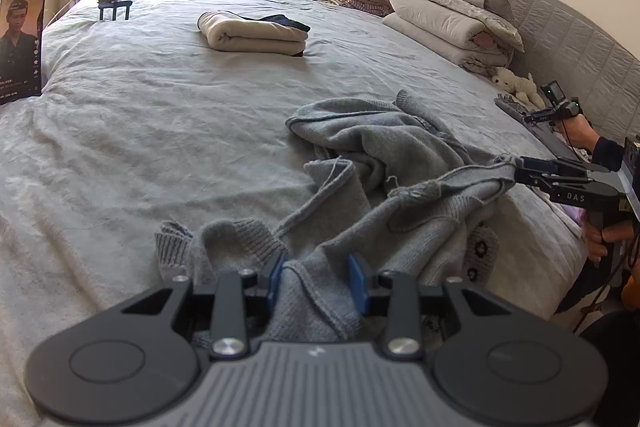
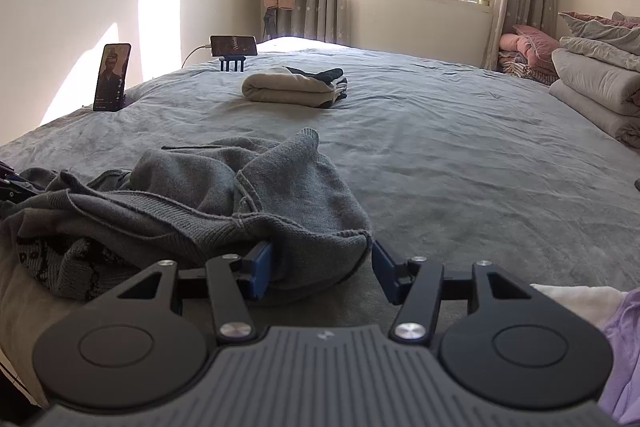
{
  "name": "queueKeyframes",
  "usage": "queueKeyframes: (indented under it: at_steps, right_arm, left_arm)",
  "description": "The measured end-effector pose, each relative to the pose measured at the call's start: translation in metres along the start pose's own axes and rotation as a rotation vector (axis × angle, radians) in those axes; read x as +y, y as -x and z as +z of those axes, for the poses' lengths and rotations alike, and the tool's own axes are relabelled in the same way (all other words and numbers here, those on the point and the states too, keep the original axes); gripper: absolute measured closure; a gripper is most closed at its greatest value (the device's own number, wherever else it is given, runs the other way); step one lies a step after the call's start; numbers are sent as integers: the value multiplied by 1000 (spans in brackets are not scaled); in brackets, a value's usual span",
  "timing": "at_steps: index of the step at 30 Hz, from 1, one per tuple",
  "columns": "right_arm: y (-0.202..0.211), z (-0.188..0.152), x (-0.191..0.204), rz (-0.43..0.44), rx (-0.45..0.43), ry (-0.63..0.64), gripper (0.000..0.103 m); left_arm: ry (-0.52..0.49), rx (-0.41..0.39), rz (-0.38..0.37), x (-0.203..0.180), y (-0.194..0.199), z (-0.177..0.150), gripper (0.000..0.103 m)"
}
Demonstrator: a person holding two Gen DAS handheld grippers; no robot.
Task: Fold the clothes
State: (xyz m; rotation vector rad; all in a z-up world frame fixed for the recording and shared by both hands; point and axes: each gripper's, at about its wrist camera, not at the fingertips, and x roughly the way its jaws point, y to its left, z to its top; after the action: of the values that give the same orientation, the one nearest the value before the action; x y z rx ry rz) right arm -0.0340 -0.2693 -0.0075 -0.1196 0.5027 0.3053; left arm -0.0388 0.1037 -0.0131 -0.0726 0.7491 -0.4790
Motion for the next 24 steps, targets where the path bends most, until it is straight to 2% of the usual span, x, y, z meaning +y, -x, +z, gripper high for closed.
queueKeyframes:
  at_steps: [4,9,11,14,19,24]
  right_arm:
    - [-1,-2,7,-12,-30,73,46]
    - [-1,-2,19,-15,-79,173,46]
    - [-5,-4,25,-7,-67,223,47]
    - [-11,-8,33,5,-20,272,70]
    - [-12,-11,39,-10,-3,307,71]
    - [-13,-8,38,-24,-14,285,71]
  left_arm:
    - [-6,2,21,-4,-3,0,93]
    - [-19,-8,45,-7,-1,0,94]
    - [-25,-4,47,-7,-2,0,94]
    - [-48,-3,49,-9,-2,-2,93]
    - [-56,-1,56,-8,-3,-2,84]
    - [-58,30,21,-6,-4,-3,82]
